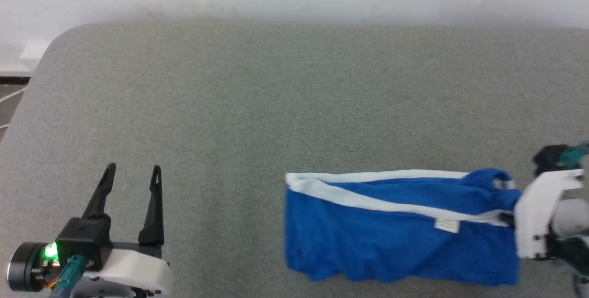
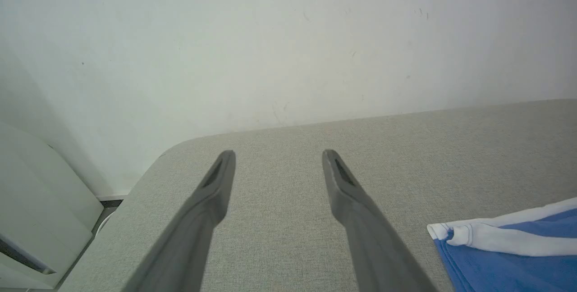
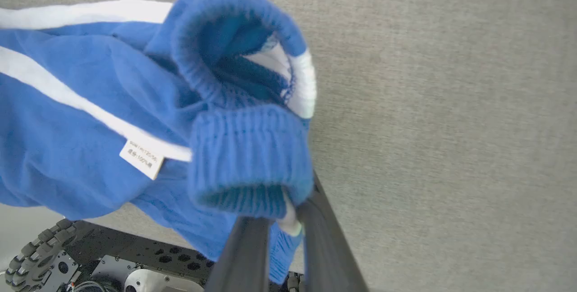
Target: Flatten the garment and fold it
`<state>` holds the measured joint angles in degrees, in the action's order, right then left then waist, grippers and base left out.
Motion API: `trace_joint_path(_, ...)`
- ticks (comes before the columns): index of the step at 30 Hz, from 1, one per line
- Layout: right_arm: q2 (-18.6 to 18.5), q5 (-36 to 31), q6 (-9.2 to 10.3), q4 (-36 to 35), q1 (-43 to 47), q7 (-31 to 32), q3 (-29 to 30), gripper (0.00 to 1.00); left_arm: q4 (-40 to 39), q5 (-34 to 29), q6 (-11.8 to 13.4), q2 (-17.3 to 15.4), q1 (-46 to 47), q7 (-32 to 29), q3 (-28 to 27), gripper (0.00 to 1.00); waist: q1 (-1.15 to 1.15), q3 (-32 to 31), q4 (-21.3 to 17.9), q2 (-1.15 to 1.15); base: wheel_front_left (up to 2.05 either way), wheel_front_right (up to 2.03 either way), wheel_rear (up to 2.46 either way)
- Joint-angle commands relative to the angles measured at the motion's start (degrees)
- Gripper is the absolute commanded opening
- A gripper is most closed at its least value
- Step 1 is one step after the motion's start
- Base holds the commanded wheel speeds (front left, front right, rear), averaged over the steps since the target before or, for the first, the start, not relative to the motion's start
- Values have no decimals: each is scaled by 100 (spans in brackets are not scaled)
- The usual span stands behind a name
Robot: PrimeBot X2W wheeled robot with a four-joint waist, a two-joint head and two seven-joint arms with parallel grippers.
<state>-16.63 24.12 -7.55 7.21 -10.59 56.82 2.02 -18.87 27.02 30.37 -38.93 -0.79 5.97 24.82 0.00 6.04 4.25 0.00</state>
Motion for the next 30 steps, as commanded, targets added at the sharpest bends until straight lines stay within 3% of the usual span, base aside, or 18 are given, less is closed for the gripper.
trace_joint_path(1,-126,-57,6,-97,65,81,189,0,-39,-70,48,-13,-49,-16,5,100,0,-9,-28,0,0,0,0)
trace_joint_path(6,-141,-30,6,-324,193,699,766,0,-56,-64,86,-1,-74,-22,9,100,0,-36,-74,0,0,0,0)
trace_joint_path(13,1087,773,6,-573,61,2077,1478,0,-47,-44,94,20,-87,-34,40,100,0,-110,-63,0,0,0,0)
trace_joint_path(16,1329,1101,6,-678,-42,2298,1559,0,-33,-45,69,21,-43,-52,63,100,0,-115,-14,0,0,0,0)
trace_joint_path(20,1371,1580,6,-485,-151,2113,1260,0,-17,-49,29,26,31,-68,94,100,0,-95,69,0,0,0,0)
trace_joint_path(30,1374,2280,6,797,-715,476,-129,0,67,-63,-52,96,192,-54,188,100,0,13,295,0,0,0,0)
